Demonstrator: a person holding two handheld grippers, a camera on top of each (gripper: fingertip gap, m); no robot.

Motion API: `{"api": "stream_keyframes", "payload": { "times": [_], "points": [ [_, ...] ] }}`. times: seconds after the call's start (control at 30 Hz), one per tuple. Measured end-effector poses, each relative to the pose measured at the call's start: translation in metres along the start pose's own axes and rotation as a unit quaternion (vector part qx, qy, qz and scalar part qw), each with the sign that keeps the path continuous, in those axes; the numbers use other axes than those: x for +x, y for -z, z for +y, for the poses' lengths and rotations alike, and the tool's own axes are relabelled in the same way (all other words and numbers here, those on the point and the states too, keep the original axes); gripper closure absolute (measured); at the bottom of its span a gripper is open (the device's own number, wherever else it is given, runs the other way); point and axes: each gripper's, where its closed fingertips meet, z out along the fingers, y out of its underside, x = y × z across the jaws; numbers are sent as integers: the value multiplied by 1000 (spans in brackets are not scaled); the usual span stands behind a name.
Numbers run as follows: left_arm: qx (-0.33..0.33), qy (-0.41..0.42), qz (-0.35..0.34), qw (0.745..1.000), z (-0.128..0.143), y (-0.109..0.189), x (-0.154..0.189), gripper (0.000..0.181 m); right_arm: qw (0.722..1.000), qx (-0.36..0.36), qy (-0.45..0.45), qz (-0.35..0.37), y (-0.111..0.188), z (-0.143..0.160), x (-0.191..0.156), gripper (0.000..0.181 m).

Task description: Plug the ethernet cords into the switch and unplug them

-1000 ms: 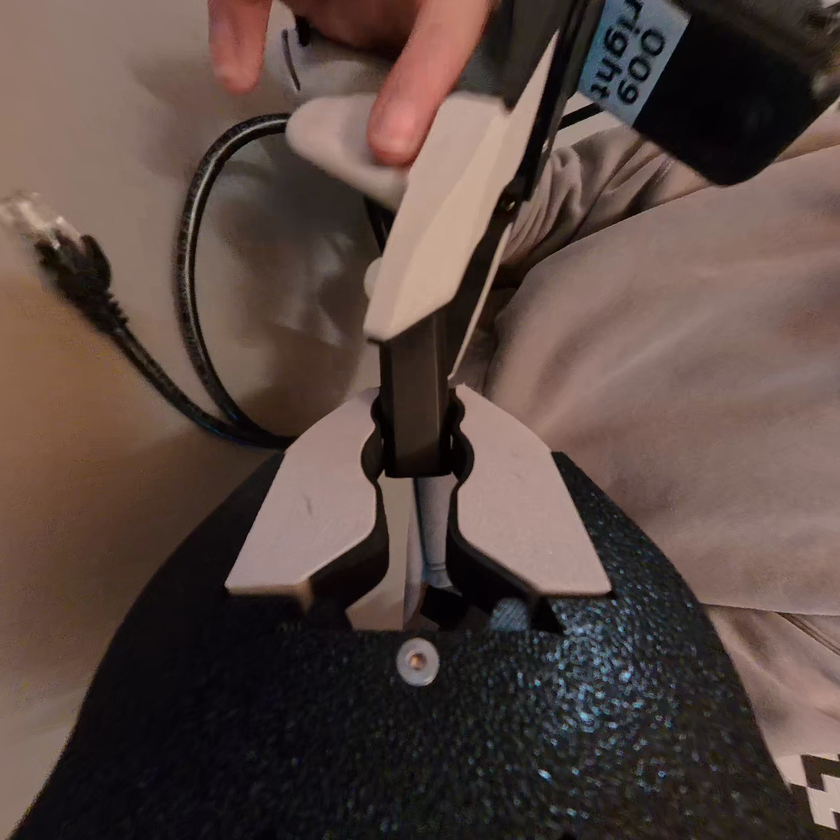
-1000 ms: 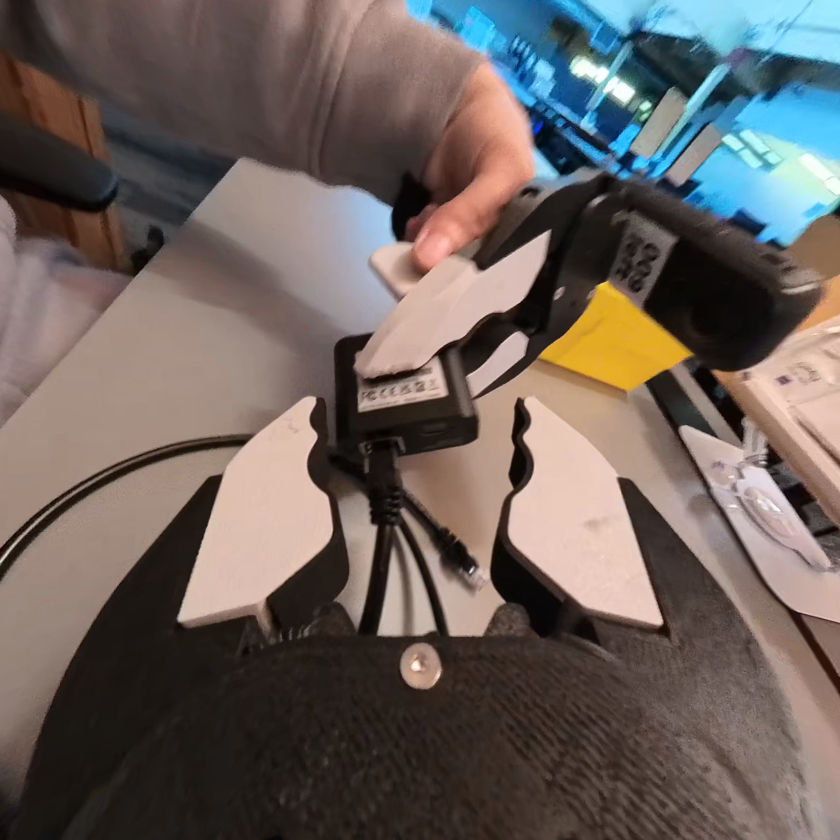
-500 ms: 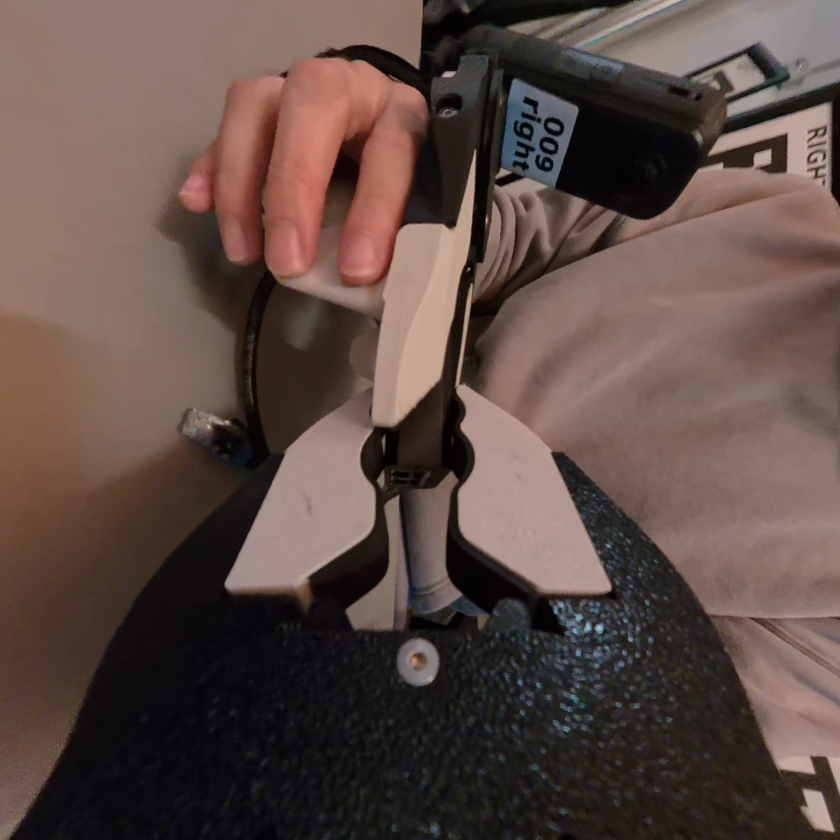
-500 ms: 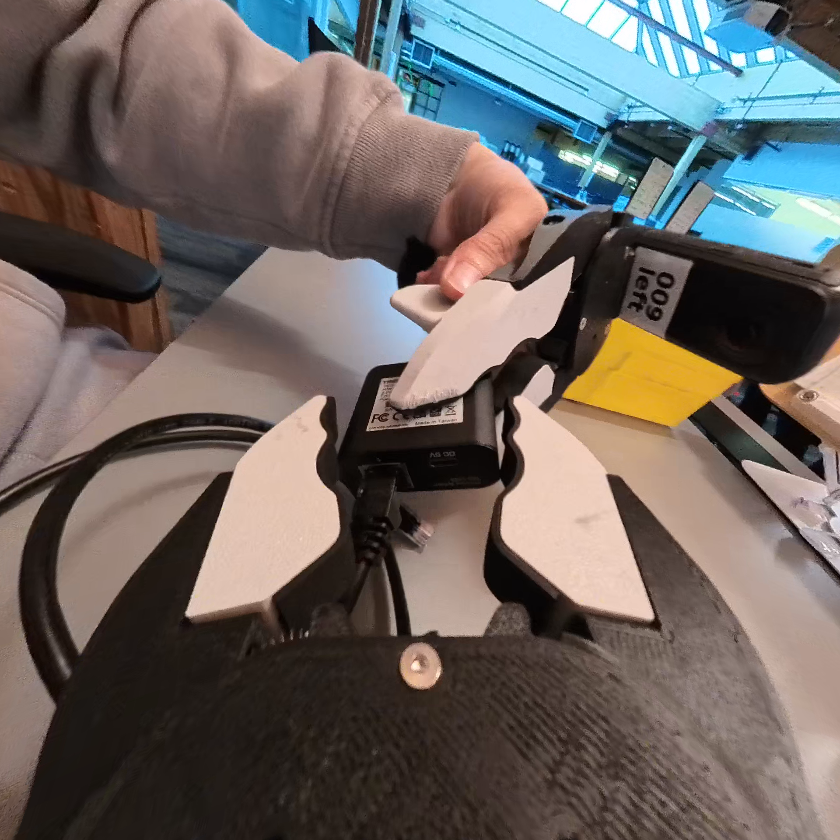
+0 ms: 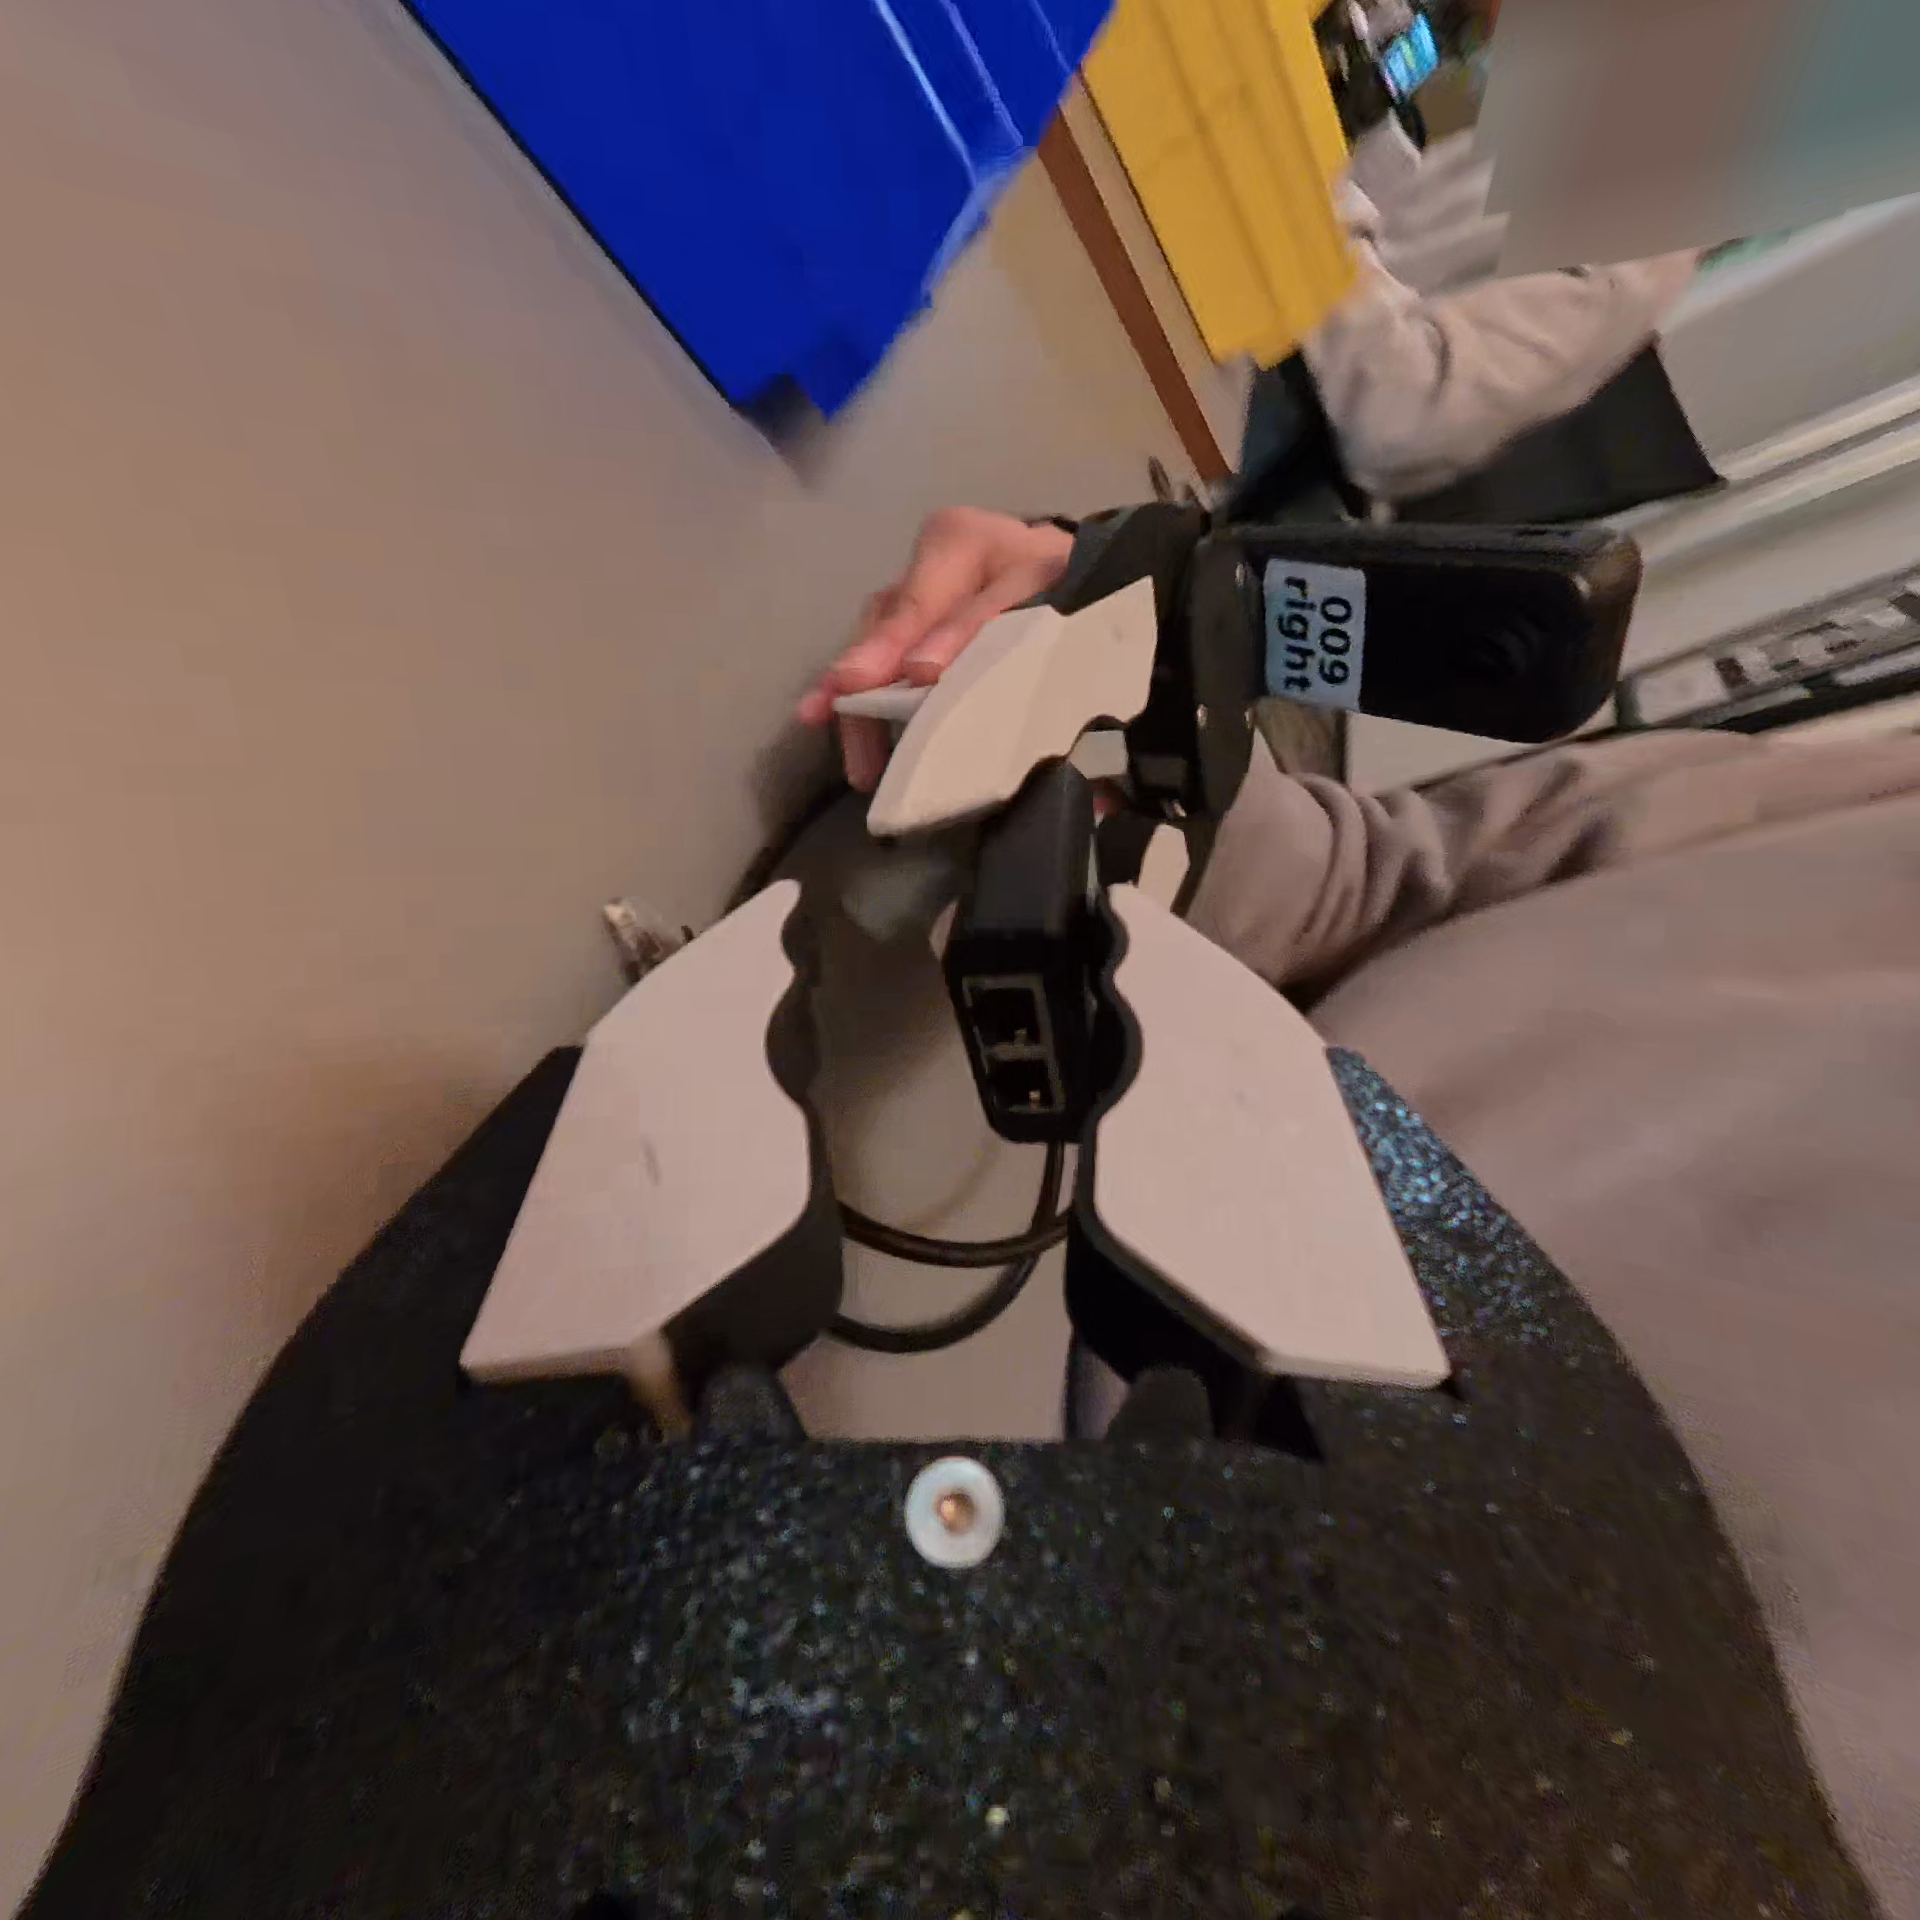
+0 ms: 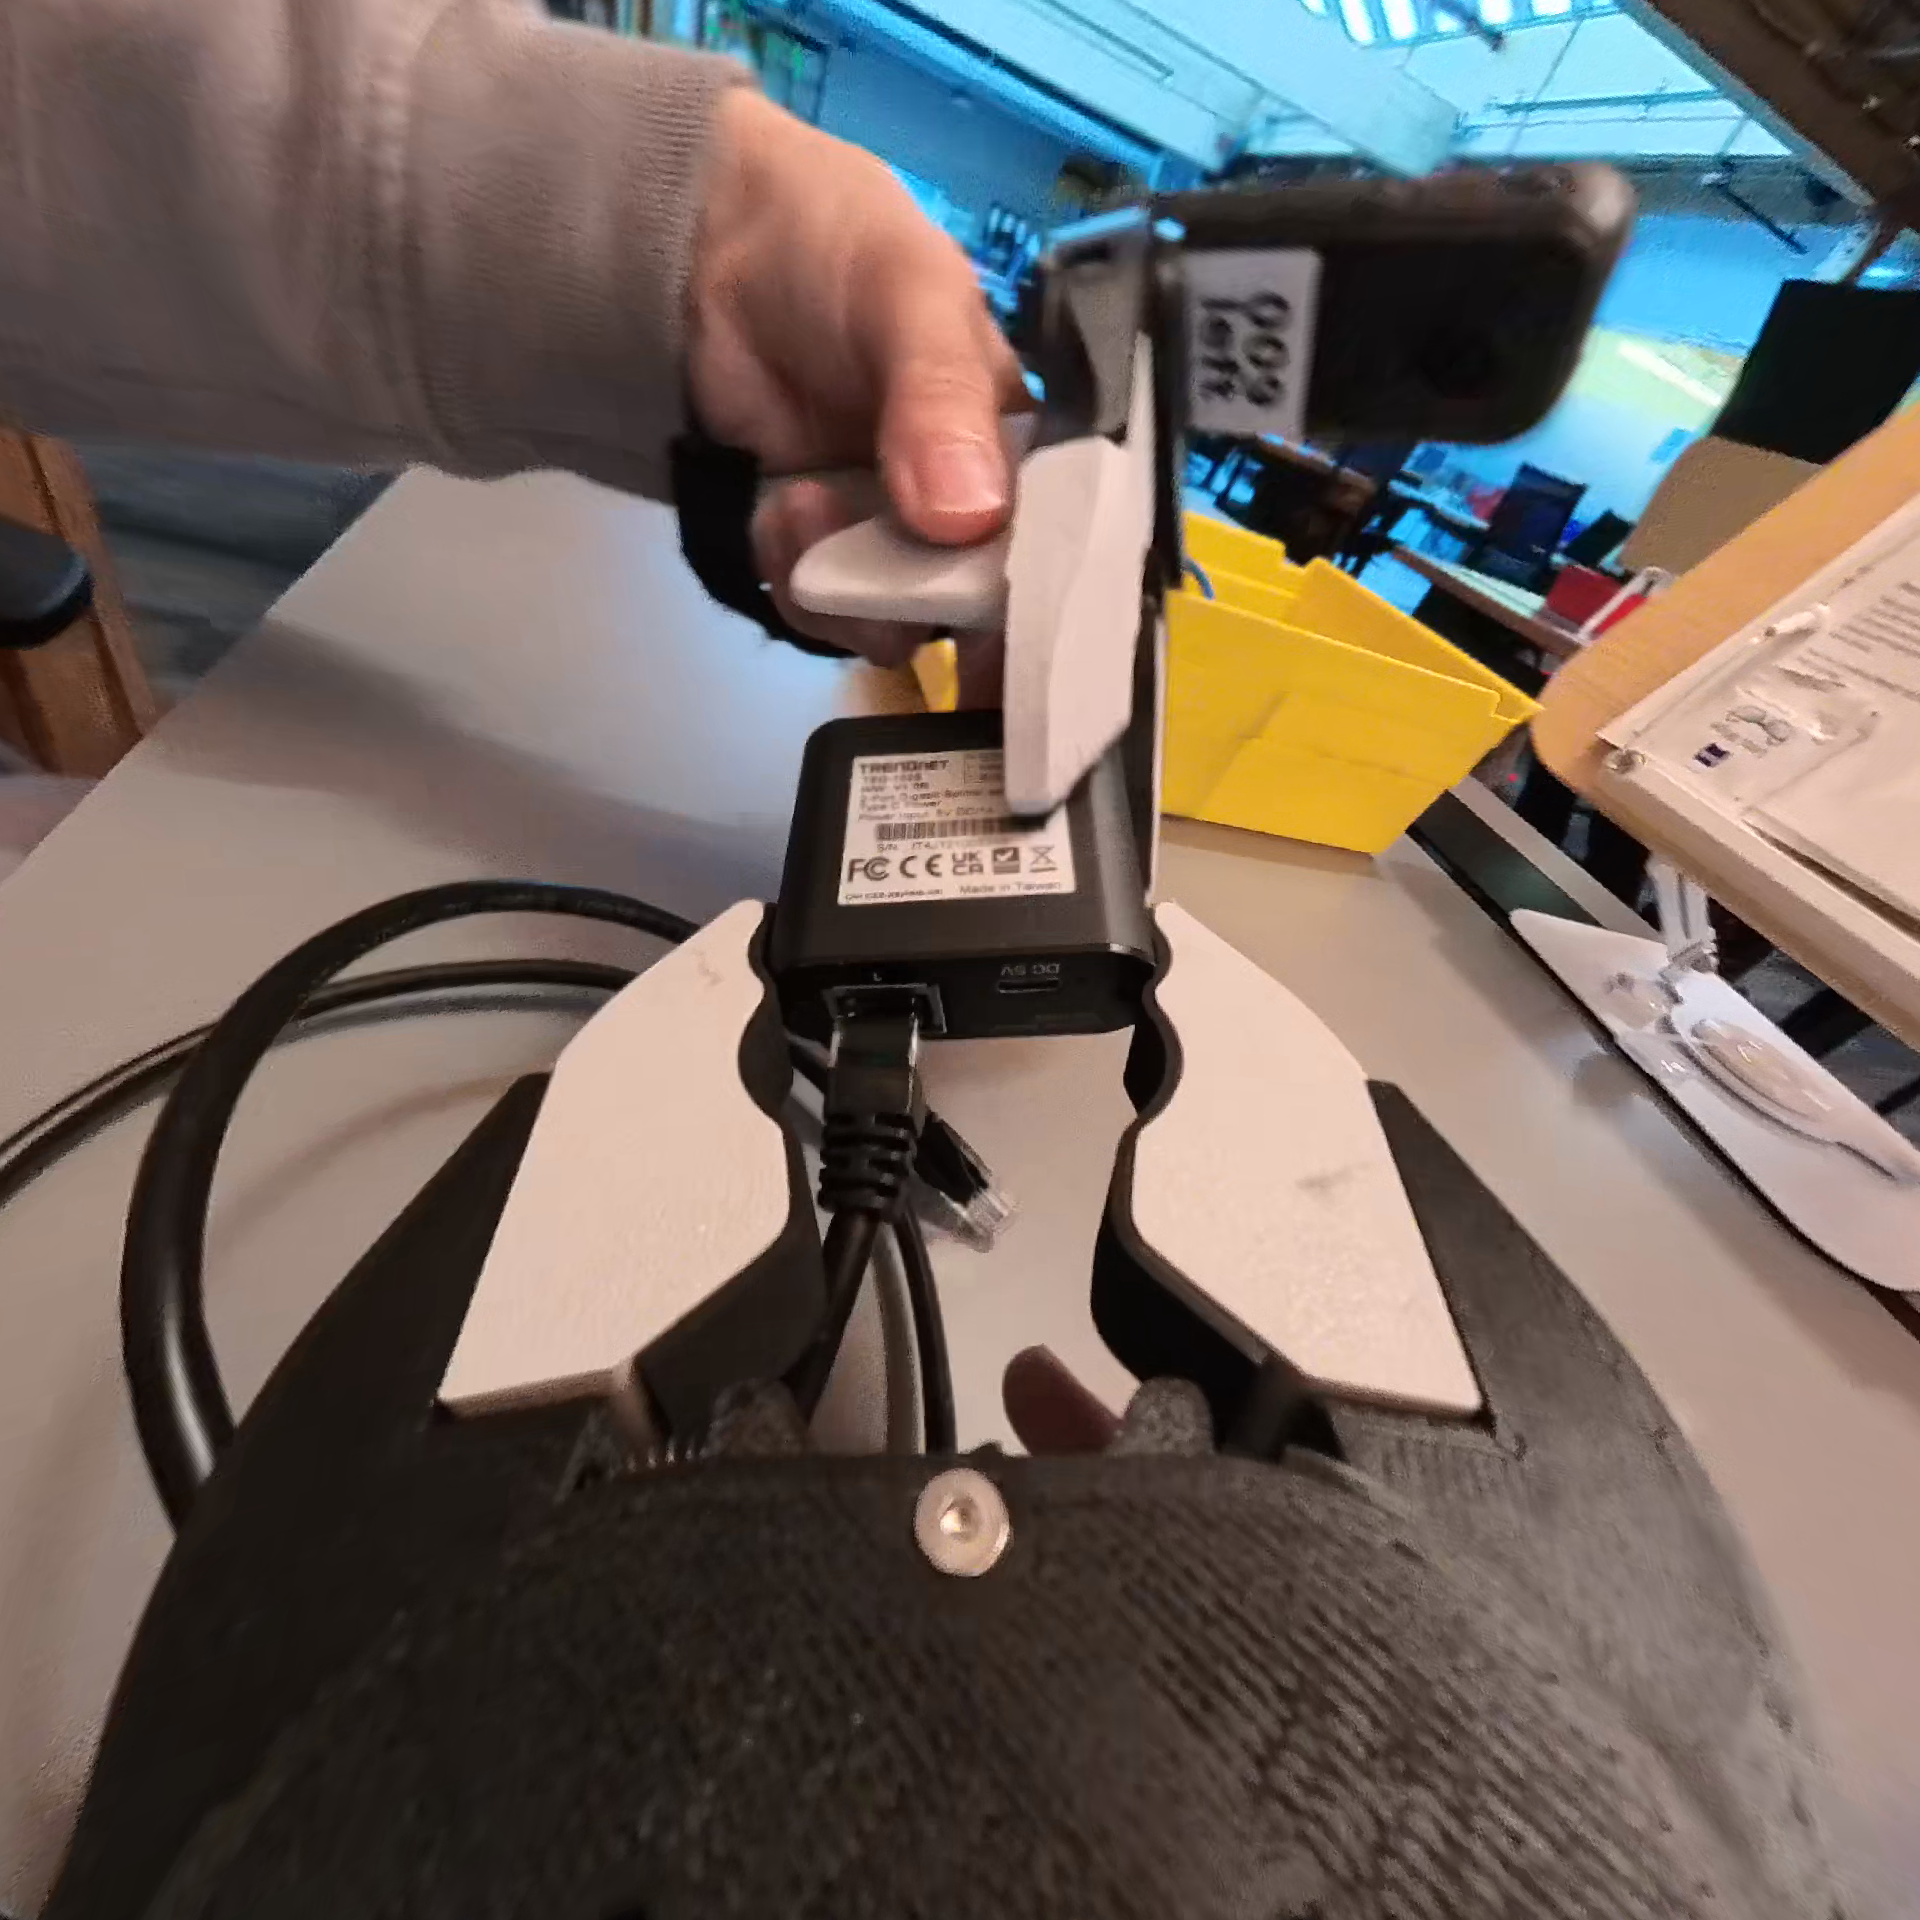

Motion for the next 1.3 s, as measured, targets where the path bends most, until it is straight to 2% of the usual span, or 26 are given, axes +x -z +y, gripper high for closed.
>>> {"api": "stream_keyframes", "payload": {
  "times": [0.1, 0.2, 0.33, 0.4, 0.5, 0.77, 0.93, 1.03, 1.13, 1.23, 1.3],
  "points": [
    [36, 15, -30, 999, 0, 4, 3, 132, 999, 14, -24, 21, 3, -3, 10, 118],
    [57, 36, 37, 997, 6, -2, 20, 157, 999, 16, -20, 20, 3, -3, 9, 118],
    [98, 99, 119, 983, 6, -4, 24, 158, 999, 37, -17, 11, 6, -8, 6, 118],
    [120, 124, 133, 976, 4, -6, 23, 158, 999, 42, -18, 17, 7, -9, 8, 118],
    [120, 141, 134, 974, 6, -11, 22, 158, 998, 57, -1, 16, 8, -13, 4, 112],
    [134, 131, 125, 974, 3, -11, 21, 158, 998, 50, -10, 21, 7, -11, 8, 113],
    [149, 91, 92, 980, 2, -11, 17, 157, 999, 7, -30, 26, 4, -2, 9, 115],
    [165, 20, 51, 985, -1, -5, 22, 152, 998, 26, -58, 10, 6, -7, 8, 115],
    [203, -113, -49, 972, -15, 30, 30, 152, 993, 69, -99, 11, 16, -14, 18, 115],
    [221, -213, -198, 931, -31, 97, 23, 143, 985, 113, -128, -4, 26, -21, 22, 115],
    [180, -273, -339, 882, -35, 153, -9, 127, 984, 118, -132, -9, 27, -22, 23, 115]
  ]
}}
